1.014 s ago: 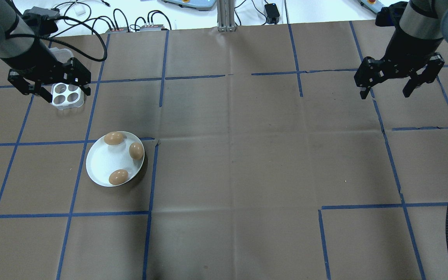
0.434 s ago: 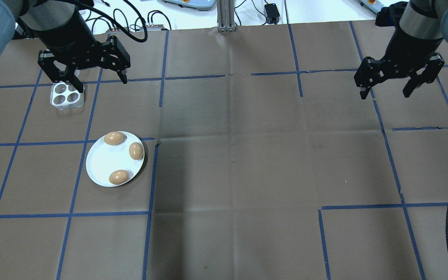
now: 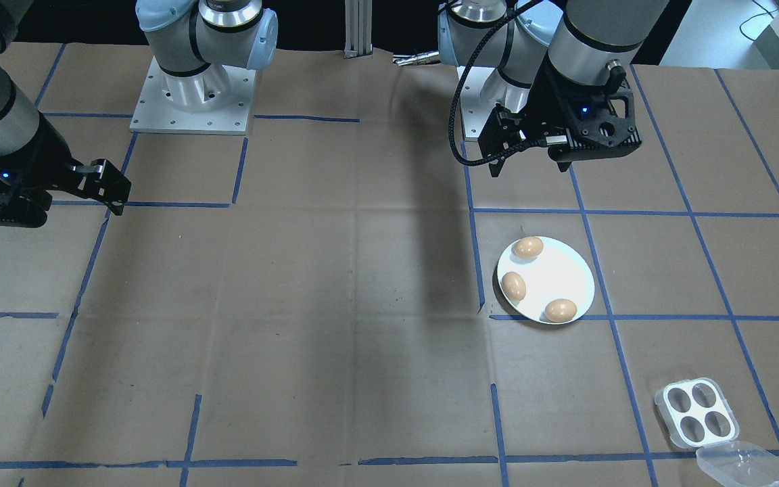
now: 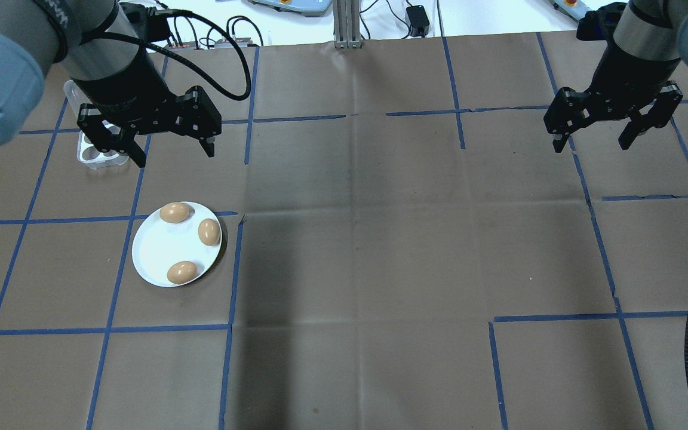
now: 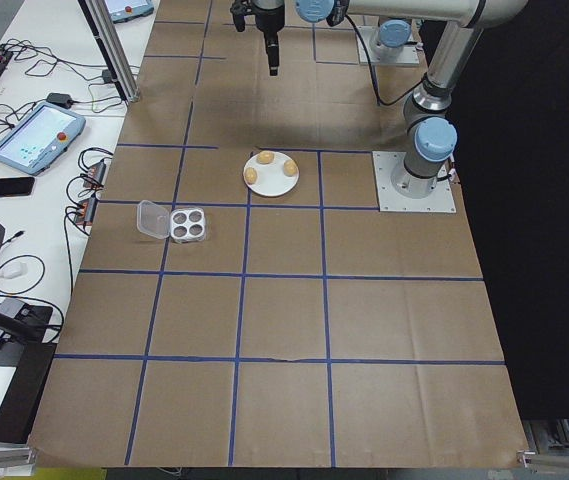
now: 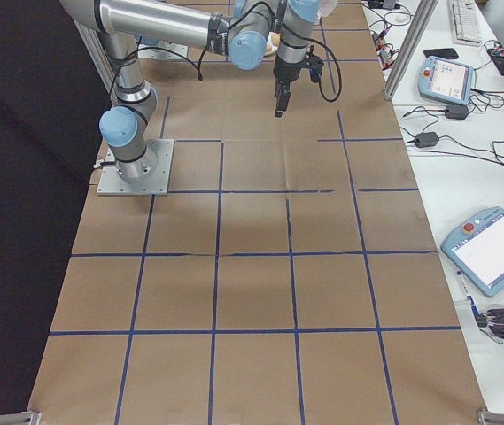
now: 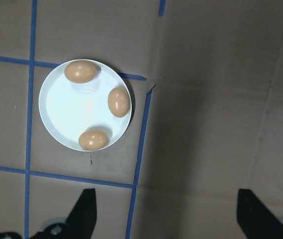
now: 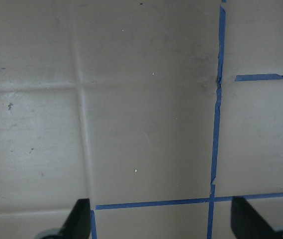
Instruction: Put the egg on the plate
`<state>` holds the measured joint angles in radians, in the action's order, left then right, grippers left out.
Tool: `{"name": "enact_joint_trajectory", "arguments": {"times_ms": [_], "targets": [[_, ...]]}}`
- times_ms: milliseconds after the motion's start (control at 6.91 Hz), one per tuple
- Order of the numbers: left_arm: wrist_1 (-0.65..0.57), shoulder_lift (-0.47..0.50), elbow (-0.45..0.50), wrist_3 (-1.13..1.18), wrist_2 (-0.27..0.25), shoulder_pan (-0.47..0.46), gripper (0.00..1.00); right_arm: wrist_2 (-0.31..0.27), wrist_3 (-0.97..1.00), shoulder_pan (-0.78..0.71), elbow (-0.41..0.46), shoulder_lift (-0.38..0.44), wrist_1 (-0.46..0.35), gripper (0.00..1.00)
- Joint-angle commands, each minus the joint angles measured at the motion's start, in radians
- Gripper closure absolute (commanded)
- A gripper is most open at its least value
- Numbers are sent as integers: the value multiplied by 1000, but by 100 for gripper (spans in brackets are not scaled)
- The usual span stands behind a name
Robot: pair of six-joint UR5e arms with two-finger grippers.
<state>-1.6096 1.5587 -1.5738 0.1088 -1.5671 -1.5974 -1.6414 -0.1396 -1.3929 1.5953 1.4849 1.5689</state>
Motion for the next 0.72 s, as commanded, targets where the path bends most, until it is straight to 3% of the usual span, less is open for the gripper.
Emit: {"name": "enact_joint_trajectory", "arguments": {"times_ms": [0, 579], "targets": [[7, 0, -9, -110, -30, 11, 1, 0, 0, 0, 0, 0, -1, 0], [14, 15, 15, -107, -33, 13, 0, 0, 0, 0, 0, 0, -1, 0]]}}
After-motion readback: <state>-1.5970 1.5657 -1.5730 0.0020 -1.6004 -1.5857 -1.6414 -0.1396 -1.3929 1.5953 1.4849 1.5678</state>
